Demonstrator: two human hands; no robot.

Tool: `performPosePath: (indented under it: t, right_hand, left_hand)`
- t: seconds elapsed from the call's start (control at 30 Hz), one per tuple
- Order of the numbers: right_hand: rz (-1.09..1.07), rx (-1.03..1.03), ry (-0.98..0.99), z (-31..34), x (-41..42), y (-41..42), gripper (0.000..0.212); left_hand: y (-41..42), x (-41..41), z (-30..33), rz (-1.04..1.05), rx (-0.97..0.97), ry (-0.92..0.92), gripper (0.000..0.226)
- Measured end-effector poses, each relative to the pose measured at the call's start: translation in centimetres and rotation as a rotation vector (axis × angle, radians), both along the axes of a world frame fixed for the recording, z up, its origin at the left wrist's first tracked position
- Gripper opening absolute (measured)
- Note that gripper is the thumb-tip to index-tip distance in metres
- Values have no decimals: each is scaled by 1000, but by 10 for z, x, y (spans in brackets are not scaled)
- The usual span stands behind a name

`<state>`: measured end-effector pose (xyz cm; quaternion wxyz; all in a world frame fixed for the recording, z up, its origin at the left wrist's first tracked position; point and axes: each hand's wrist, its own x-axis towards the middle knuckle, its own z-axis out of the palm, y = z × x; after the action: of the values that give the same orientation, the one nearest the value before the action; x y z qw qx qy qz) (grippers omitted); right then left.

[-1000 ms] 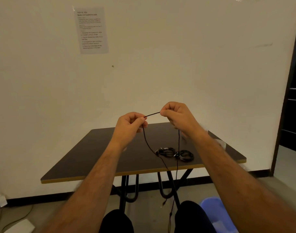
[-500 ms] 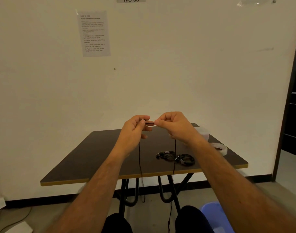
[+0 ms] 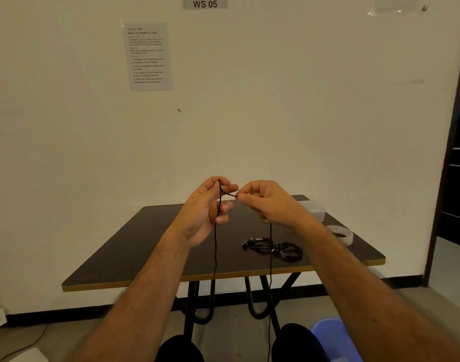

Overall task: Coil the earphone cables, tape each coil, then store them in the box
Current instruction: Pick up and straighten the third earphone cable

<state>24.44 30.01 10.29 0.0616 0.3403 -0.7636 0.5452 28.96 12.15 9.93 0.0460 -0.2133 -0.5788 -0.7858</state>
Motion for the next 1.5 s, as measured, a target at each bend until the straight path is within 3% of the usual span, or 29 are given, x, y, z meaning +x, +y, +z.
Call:
performPosePath:
  t: [0.13, 0.27, 0.37, 0.53, 0.63, 0.73, 0.8, 0.87, 1.03, 1.23, 1.37, 1.5]
  right_hand:
    - [-100, -102, 91, 2, -3, 1, 14]
    - [-127, -44, 200, 10, -1, 0, 10]
    - [-113, -8, 234, 20, -1, -2, 9]
    - [0, -35, 159, 27, -10, 9, 9]
    - [-76, -161, 153, 21, -18, 17, 13]
    - [-3, -219, 11, 15, -17, 21, 11]
    - [120, -188, -134, 12, -12, 19, 14]
    - [150, -47, -108, 10, -9, 16, 24]
    - [7, 52, 96, 14, -6, 14, 15]
    - [-197, -192, 95, 12, -18, 33, 20]
    - [48, -170, -129, 5, -15, 36, 4]
    - [186, 99, -84, 6, -7, 24, 37]
  left_hand:
    - [-2, -1, -2, -21, -35, -91, 31]
    - [3, -5, 3, 75, -121, -179, 47]
    - [7, -9, 9, 157, -254, -146, 40]
    - [1, -11, 12, 191, -357, -79, 28]
    - [-4, -9, 13, 195, -386, -70, 28]
    - [-3, -8, 13, 197, -397, -76, 28]
    - [1, -9, 12, 203, -411, -68, 28]
    - [7, -8, 9, 209, -450, -57, 29]
    - [11, -9, 1, 196, -494, -56, 29]
    - [-5, -5, -2, 195, -481, -94, 28]
    - [-2, -4, -3, 202, -534, -71, 29]
    - [12, -1, -4, 185, -585, -10, 30]
